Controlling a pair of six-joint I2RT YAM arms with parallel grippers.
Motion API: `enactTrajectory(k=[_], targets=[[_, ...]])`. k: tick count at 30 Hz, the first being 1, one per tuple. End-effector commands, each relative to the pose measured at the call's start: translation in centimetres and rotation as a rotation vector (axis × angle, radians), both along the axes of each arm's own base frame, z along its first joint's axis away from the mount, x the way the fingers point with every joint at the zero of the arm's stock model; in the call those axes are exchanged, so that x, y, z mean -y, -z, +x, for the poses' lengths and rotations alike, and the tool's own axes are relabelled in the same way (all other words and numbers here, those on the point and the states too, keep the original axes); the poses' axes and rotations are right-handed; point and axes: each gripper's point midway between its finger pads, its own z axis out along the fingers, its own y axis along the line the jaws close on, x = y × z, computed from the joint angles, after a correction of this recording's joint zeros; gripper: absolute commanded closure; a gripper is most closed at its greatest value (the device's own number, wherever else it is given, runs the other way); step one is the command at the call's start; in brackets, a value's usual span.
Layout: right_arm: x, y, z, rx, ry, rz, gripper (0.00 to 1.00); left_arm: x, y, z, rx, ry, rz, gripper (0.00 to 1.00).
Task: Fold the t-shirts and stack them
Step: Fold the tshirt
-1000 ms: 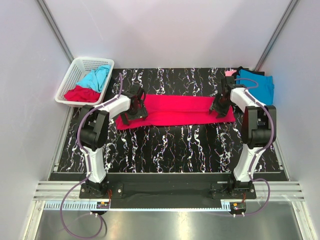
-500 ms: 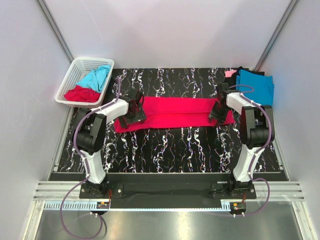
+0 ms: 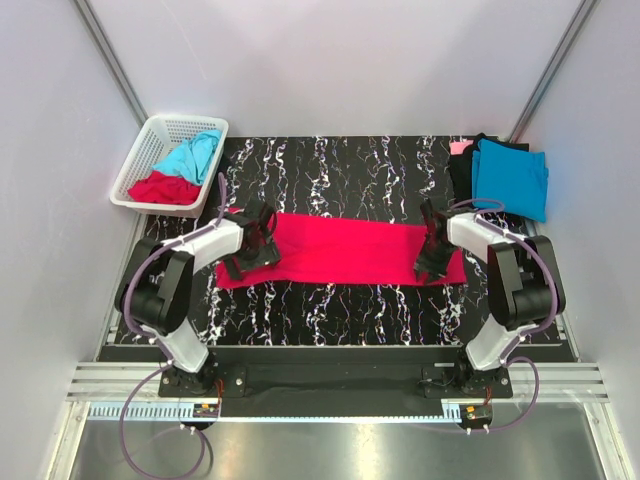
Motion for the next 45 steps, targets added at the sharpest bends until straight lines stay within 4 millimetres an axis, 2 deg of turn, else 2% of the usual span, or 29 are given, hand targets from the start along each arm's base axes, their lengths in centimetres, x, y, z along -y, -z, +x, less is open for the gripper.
enactTrajectory(k=[1,4,6,10,14,15,16,18,19,20,22,23,24,27,32,39,45], targets=[[1.2,0.3,-3.8,-0.101,0.034,-0.083,0.69,-1.9,0.0,-2.4,-0.044,-0.029,0.069,0.06],[1.5,-2.1,-2.7,-0.035,0.04,-0.099,0.69,-1.9,-1.8,-1.7,0.009,-0.014,0.056,0.06],[1.7,-4.5,-1.6,0.029,0.041,-0.105,0.68,-1.5,-3.6,-0.7,0.068,0.011,0.04,0.06],[1.5,-7.4,-0.4,0.101,0.038,-0.092,0.68,-0.9,-6.6,0.7,0.16,0.022,-0.002,0.05],[1.5,-9.4,-0.4,0.154,0.032,-0.082,0.67,0.1,-7.3,1.0,0.184,0.02,-0.058,0.06],[1.5,-9.5,-0.5,0.158,0.029,-0.081,0.67,0.4,-7.2,1.4,0.2,0.017,-0.077,0.07],[1.6,-9.5,-0.7,0.16,0.025,-0.083,0.67,0.8,-6.4,0.9,0.182,0.021,-0.1,0.08],[1.8,-9.5,-1.0,0.164,0.021,-0.091,0.67,1.5,-6.0,1.4,0.205,0.004,-0.149,0.17],[1.9,-9.4,-1.1,0.163,0.014,-0.097,0.67,1.8,-5.2,0.8,0.185,0.0,-0.175,0.2],[2.2,-9.3,-1.3,0.166,0.013,-0.107,0.67,2.1,-4.8,0.8,0.187,-0.016,-0.202,0.27],[2.3,-9.2,-1.4,0.167,0.006,-0.11,0.66,2.9,-4.4,1.4,0.218,-0.033,-0.252,0.32],[2.4,-8.9,-1.7,0.16,0.001,-0.115,0.66,2.9,-3.5,0.8,0.206,-0.049,-0.264,0.35],[2.4,-8.9,-1.7,0.161,0.0,-0.115,0.66,3.1,-3.5,1.2,0.229,-0.059,-0.277,0.4],[2.4,-8.4,-1.9,0.15,-0.005,-0.117,0.66,3.0,-2.9,1.3,0.239,-0.09,-0.287,0.45],[2.3,-7.7,-2.1,0.138,-0.009,-0.111,0.66,2.9,-3.2,2.2,0.282,-0.108,-0.295,0.51],[2.4,-7.3,-2.0,0.126,-0.014,-0.118,0.66,2.9,-4.5,3.2,0.313,-0.113,-0.292,0.52],[2.6,-7.0,-2.1,0.112,-0.015,-0.129,0.66,2.7,-3.8,3.5,0.296,-0.113,-0.263,0.57]])
